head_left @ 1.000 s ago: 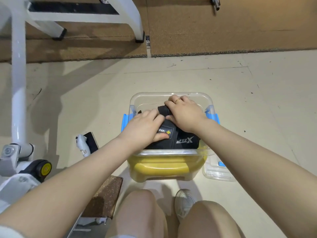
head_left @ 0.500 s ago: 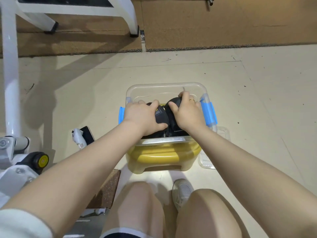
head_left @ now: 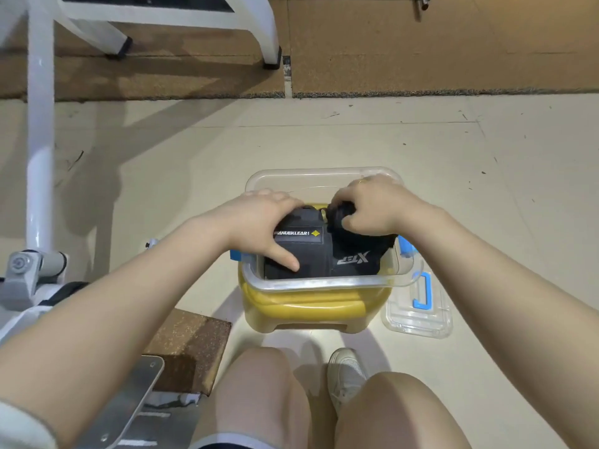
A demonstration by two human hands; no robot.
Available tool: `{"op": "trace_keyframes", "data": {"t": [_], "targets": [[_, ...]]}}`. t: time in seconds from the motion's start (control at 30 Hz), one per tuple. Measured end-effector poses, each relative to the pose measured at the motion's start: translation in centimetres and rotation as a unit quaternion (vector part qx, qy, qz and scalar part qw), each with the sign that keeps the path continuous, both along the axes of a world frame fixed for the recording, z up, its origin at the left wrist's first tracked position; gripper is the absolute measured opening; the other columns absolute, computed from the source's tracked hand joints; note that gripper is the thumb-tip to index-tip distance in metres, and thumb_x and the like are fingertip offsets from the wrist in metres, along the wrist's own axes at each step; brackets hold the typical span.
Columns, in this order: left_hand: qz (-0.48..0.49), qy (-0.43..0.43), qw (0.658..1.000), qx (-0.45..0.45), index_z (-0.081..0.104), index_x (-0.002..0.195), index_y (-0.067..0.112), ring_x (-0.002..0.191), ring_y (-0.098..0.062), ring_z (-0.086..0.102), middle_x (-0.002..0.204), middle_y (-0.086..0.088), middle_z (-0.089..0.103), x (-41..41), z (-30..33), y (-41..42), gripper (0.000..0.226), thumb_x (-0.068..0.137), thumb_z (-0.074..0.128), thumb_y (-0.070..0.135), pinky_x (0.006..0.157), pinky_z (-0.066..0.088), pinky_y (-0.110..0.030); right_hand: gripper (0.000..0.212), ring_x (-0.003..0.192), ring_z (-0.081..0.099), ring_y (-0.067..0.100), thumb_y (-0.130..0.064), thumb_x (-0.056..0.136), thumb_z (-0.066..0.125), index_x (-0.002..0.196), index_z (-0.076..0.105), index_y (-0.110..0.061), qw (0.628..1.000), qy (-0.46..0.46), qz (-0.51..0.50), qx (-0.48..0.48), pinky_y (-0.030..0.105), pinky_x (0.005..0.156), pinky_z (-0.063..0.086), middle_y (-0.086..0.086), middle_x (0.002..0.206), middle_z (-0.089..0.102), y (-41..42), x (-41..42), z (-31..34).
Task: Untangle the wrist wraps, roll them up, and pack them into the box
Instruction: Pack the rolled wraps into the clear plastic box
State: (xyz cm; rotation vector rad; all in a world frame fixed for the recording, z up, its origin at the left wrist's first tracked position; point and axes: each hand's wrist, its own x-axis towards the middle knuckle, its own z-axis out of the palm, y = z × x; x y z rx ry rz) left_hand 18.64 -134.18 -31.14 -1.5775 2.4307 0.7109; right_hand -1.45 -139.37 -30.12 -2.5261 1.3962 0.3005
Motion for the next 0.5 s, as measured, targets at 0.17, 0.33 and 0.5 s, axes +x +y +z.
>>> {"op": "trace_keyframes", "data": {"t": [0.17, 0.33, 0.5], "targets": [[-0.009, -0.100, 0.995, -0.014, 0.037, 0.134, 0.017, 0.111, -0.022, 0.054, 0.125, 0.001, 0.057, -1.7, -1.3, 1.1, 0.092, 0.063, 0.069, 0.067, 0.104, 0.025, -0.033, 0.034, 0.111, 0.054, 0.032, -0.011, 0.090, 0.041, 0.116, 0.063, -0.016, 0.995, -0.088, -0.031, 0.032, 0.036, 0.092, 0.048, 0.012, 0.123, 0.060, -1.9, 3.8, -2.0], [-0.043, -0.107, 0.990, -0.079, 0.027, 0.142, 0.023, 0.125, -0.016, 0.045, 0.137, 0.005, 0.047, -0.4, -0.3, 1.5, 0.096, 0.063, 0.071, 0.054, 0.114, 0.017, -0.034, 0.036, 0.116, 0.051, 0.026, -0.023, 0.093, 0.053, 0.127, 0.054, -0.011, 0.982, -0.046, 0.034, 0.180, 0.028, 0.092, 0.039, 0.009, 0.129, 0.056, -2.6, 4.4, -4.0], [-0.060, -0.126, 0.986, -0.087, 0.025, 0.144, 0.023, 0.125, -0.016, 0.044, 0.140, 0.006, 0.044, 0.3, -0.4, 1.8, 0.098, 0.064, 0.071, 0.057, 0.107, 0.023, -0.029, 0.029, 0.117, 0.046, 0.033, -0.011, 0.092, 0.045, 0.119, 0.050, -0.005, 0.984, 0.028, 0.058, 0.166, 0.038, 0.096, 0.037, 0.015, 0.125, 0.043, -1.8, 5.1, -5.1]]}}
